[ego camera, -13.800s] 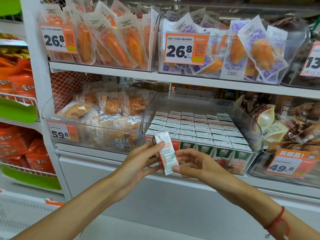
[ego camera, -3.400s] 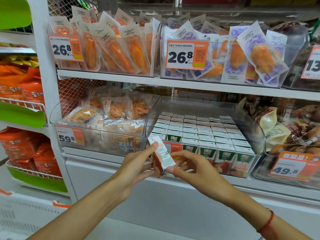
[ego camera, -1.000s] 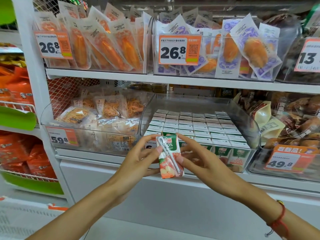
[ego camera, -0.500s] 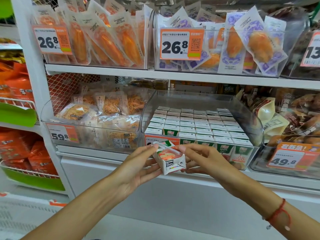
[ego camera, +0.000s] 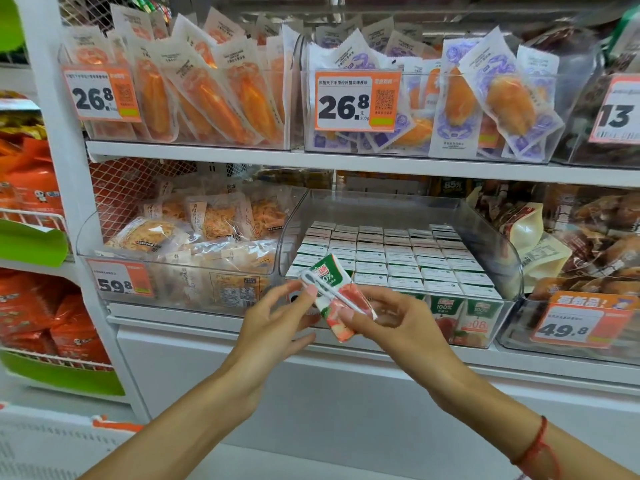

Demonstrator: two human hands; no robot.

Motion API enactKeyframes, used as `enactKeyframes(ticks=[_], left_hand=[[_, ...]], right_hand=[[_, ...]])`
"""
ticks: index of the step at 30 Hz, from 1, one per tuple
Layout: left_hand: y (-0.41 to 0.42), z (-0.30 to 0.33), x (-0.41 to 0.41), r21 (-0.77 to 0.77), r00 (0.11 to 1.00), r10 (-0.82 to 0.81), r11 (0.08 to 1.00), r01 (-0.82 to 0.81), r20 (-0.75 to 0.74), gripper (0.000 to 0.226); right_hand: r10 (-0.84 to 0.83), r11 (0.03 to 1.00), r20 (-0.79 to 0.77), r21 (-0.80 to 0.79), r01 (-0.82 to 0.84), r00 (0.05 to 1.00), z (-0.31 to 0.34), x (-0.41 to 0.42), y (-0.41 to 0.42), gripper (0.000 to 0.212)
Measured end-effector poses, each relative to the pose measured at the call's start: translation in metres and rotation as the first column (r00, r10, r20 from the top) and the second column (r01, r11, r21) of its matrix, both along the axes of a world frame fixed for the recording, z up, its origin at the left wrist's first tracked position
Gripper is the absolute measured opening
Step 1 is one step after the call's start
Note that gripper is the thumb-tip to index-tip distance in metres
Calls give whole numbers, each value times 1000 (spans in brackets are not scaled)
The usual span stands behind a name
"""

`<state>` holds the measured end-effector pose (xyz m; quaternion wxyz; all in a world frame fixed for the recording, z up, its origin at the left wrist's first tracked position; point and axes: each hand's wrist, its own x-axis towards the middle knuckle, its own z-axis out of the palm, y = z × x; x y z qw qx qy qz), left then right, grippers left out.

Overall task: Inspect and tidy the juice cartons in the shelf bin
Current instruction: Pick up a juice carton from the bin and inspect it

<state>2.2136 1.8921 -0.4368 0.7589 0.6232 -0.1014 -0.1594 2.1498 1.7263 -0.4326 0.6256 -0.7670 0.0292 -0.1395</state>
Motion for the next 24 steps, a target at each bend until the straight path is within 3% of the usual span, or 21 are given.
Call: enactKeyframes(ticks=[3, 6, 8, 13, 18, 21, 24], left_hand=[[8, 2, 7, 45, 970, -122, 990, 134, -208, 61], [15, 5, 13, 12, 937, -142, 988, 153, -319, 75], [17, 6, 14, -22, 929, -155, 987, 156, -336, 73], [23, 9, 17, -125, 868, -279, 960, 249, -411, 62], [20, 6, 18, -102, 923, -208, 977, 185, -322, 58], [19, 8, 20, -66, 979, -86, 995, 75, -183, 60], [16, 22, 22, -62, 999, 16, 998, -13, 40, 61]], right_hand=[[-102, 892, 249, -405, 199, 963, 1, 1, -6, 47], [46, 664, 468, -674, 323, 883, 1, 0, -12, 46], [155, 581, 505, -742, 335, 849, 0, 0, -14, 46], [252, 483, 511, -802, 351, 822, 3, 1, -18, 53], [286, 398, 375, -884, 246, 882, -2, 12, -32, 57], [144, 365, 234, -915, 169, 961, -11, 24, -56, 78], [-30, 328, 190, -926, 189, 981, -22, 31, -82, 68]])
